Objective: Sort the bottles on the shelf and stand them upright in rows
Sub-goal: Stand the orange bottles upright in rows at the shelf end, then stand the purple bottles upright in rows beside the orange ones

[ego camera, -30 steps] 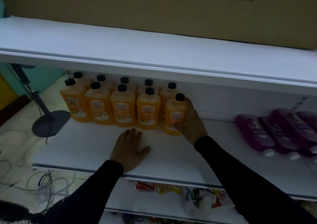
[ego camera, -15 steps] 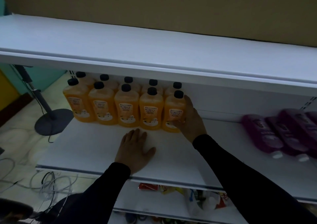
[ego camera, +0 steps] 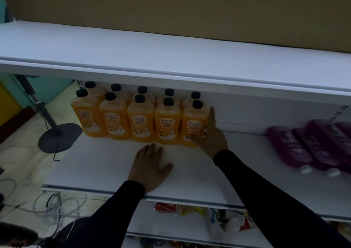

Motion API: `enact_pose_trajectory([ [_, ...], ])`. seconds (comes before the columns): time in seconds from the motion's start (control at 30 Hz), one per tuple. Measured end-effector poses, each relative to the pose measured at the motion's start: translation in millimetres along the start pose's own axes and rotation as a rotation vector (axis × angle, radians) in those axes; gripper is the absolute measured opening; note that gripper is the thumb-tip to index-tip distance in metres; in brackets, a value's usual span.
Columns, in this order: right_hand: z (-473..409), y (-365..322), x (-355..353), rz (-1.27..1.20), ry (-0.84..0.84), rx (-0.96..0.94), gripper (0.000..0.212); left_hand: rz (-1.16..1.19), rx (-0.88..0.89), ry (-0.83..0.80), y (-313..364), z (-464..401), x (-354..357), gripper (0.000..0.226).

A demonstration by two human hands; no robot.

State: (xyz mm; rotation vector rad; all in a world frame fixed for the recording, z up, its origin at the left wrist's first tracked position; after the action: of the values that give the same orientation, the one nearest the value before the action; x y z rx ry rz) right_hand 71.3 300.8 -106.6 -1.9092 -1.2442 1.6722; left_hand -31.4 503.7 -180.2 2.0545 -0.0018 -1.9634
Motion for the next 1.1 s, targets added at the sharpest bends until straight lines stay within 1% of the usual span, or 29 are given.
enact_pose_trajectory([
  [0.07, 1.6, 4.8, 1.5, 0.005, -0.039, 0.046, 0.112, 0.001, 0.002, 0.000, -0.5, 0.5, 0.0, 0.087],
  [0.13, 3.2, 8.7, 4.2, 0.010, -0.062, 0.047, 0.093, -0.001, 0.004, -0.001, -0.2, 1.0, -0.2, 0.086],
  [0.2, 3.4, 10.3, 7.1, 0.053, -0.077, 0.034, 0.069, 0.003, 0.004, -0.005, 0.0, 1.2, -0.3, 0.085],
  [0.23, 2.8, 10.4, 7.9, 0.074, -0.086, 0.033, 0.062, 0.006, 0.003, -0.005, 0.0, 1.5, -0.4, 0.085],
  [0.27, 2.0, 10.5, 8.3, 0.085, -0.095, 0.032, 0.059, 0.010, 0.003, -0.005, -0.1, 1.6, -0.7, 0.085],
  [0.37, 0.3, 9.9, 6.2, 0.084, -0.129, 0.028, 0.062, 0.004, 0.004, -0.006, -0.5, 1.3, -1.5, 0.085],
  [0.5, 2.2, 10.1, 1.6, 0.065, -0.185, 0.047, 0.075, 0.003, -0.003, -0.032, 0.4, 1.0, -2.7, 0.084],
  [0.57, 3.8, 7.9, -2.2, 0.060, -0.187, 0.034, 0.077, 0.013, 0.003, -0.046, 1.0, 1.8, -5.6, 0.084],
  [0.63, 6.6, 6.3, -9.3, 0.086, -0.166, 0.019, 0.076, 0.040, 0.032, -0.037, 3.1, 2.9, -10.6, 0.084],
  [0.73, 16.5, 8.0, -25.2, 0.190, -0.151, 0.073, 0.088, 0.109, 0.110, -0.007, 11.2, 3.2, -21.6, 0.083],
  [0.77, 22.1, 9.2, -31.6, 0.229, -0.142, 0.084, 0.089, 0.128, 0.144, -0.006, 15.5, 2.8, -25.2, 0.082],
  [0.9, 55.5, 12.8, -61.7, 0.328, -0.057, 0.058, 0.081, 0.184, 0.305, -0.028, 37.7, 1.4, -34.7, 0.073],
  [1.1, 119.3, 18.0, -110.5, 0.457, 0.127, 0.043, 0.077, 0.308, 0.471, 0.037, 84.3, 2.5, -52.6, 0.058],
])
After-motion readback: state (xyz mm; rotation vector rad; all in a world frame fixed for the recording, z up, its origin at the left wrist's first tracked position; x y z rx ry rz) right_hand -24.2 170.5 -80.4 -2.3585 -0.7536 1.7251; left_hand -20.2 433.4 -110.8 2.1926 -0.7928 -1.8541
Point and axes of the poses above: each hand's wrist, its own z-axis away from the middle knuckle, its own x-axis out of the palm, y = z × x, the point moved 2 cm from there along -z, towards the middle knuckle, and after that the axes turned 7 degrees about -x, right-handed, at the moved point
